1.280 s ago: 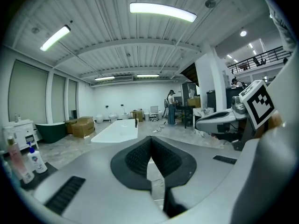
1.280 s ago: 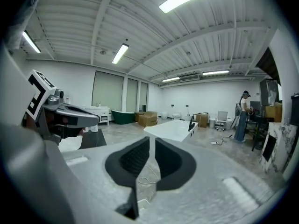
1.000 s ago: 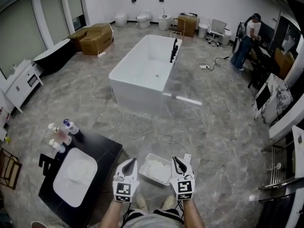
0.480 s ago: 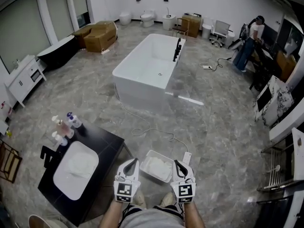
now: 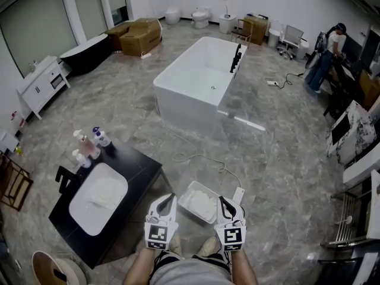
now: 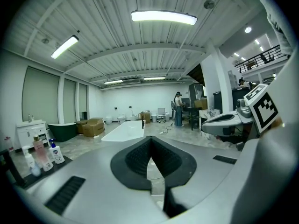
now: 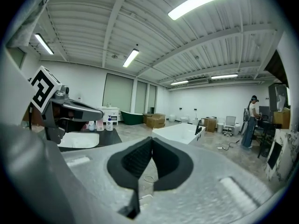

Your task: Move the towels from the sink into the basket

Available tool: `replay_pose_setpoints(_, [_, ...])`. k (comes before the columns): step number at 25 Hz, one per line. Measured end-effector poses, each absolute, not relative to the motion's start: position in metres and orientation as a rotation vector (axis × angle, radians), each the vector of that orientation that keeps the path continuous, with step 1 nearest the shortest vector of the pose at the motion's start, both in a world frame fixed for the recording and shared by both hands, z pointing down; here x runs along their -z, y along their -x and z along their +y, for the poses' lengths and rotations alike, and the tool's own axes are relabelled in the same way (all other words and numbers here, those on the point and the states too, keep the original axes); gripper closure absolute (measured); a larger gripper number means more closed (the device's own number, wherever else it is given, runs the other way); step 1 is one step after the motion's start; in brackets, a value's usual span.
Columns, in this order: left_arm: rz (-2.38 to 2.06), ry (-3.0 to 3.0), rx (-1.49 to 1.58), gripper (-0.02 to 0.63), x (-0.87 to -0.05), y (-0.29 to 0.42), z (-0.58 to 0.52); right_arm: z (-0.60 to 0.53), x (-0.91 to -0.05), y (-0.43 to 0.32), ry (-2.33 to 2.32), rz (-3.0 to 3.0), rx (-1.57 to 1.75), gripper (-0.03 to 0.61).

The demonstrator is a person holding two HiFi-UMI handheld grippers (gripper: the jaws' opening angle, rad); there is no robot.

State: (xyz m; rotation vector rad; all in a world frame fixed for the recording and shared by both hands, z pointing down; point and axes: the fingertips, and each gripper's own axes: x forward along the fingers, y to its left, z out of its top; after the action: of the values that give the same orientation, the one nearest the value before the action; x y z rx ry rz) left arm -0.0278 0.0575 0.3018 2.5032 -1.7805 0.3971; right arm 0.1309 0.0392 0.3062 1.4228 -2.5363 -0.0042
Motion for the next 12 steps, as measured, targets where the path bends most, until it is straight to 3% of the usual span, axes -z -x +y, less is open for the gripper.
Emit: replay_pose_setpoints(12, [-2.077, -2.255, -0.323, 0.604, -0.289, 0.033, 0.092, 0.047, -0.295, -0.105, -1.081, -2.729, 0.069, 0.577])
